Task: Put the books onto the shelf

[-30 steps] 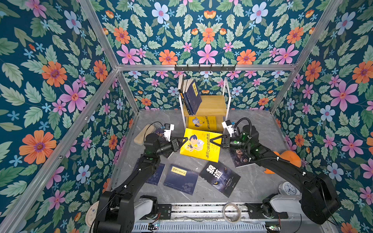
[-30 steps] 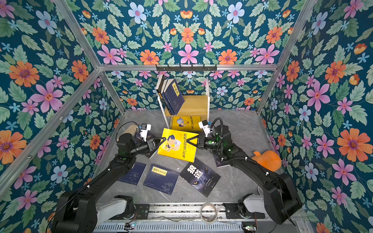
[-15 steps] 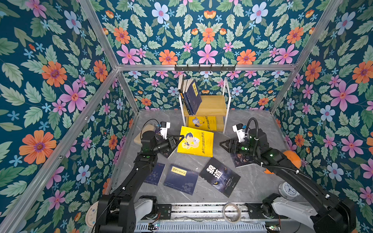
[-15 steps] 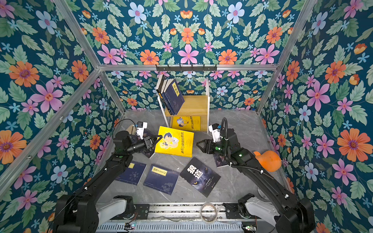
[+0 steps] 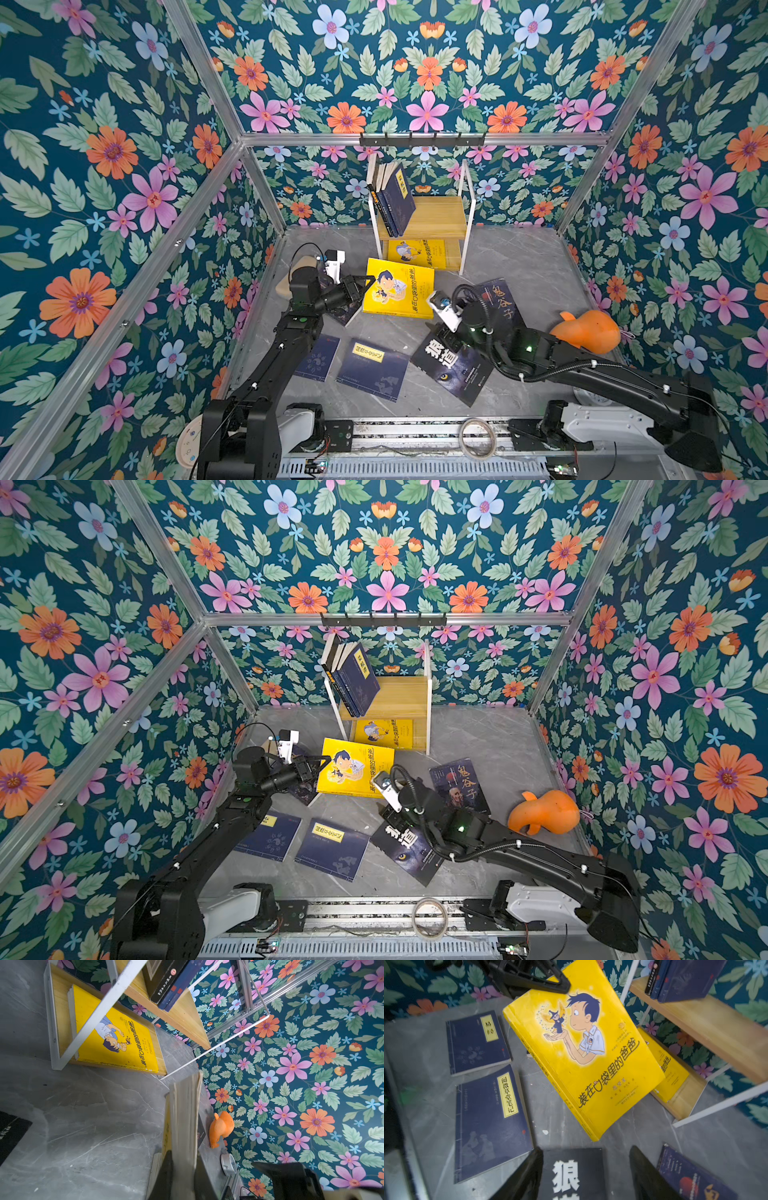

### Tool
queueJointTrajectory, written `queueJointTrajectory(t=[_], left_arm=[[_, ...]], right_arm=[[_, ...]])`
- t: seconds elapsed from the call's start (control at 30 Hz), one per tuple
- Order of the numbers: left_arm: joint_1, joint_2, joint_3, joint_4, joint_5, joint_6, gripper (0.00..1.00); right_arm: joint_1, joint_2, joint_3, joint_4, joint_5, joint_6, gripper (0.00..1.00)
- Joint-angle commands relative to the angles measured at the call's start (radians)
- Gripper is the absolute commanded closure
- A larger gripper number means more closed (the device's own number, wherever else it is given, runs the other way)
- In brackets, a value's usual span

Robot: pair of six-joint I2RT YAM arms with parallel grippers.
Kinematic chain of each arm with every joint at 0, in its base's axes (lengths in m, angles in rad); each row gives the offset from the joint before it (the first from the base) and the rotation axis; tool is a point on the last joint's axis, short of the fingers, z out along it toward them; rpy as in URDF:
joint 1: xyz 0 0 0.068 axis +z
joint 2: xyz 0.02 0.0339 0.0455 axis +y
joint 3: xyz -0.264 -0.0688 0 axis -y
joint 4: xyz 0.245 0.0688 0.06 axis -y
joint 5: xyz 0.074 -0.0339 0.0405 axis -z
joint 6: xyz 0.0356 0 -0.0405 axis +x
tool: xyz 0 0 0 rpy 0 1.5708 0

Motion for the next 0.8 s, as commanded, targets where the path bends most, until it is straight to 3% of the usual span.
queueJointTrajectory(t=[0.0, 0.23, 0.37, 0.57, 0.63, 0.77], left_arm=[[0.001, -0.005, -0.011, 0.089, 0.000, -0.070, 1.00], [0.001, -0.006, -0.014, 0.116, -0.006, -0.134, 1.00], [0.001, -0.004, 0.008, 0.065, -0.015, -0.111, 1.00], [0.001, 0.003, 0.010, 0.068, -0.011, -0.125, 1.00], [0.000, 0.001, 0.007, 0.065, -0.013, -0.123, 1.00], [0.000, 0.008, 0.005, 0.047, -0.036, -0.098, 1.00]], right_arm=[[0.036, 0.087, 0.035, 0.120, 0.177, -0.279, 0.31], [0.080, 0.259, 0.082, 0.302, 0.187, -0.467, 0.27], [0.089, 0.372, 0.141, 0.313, 0.229, -0.532, 0.27], [0.086, 0.517, 0.164, 0.499, 0.319, -0.662, 0.29], [0.078, 0.552, 0.161, 0.576, 0.344, -0.735, 0.40], [0.040, 0.594, 0.144, 0.742, 0.399, -0.845, 0.86]])
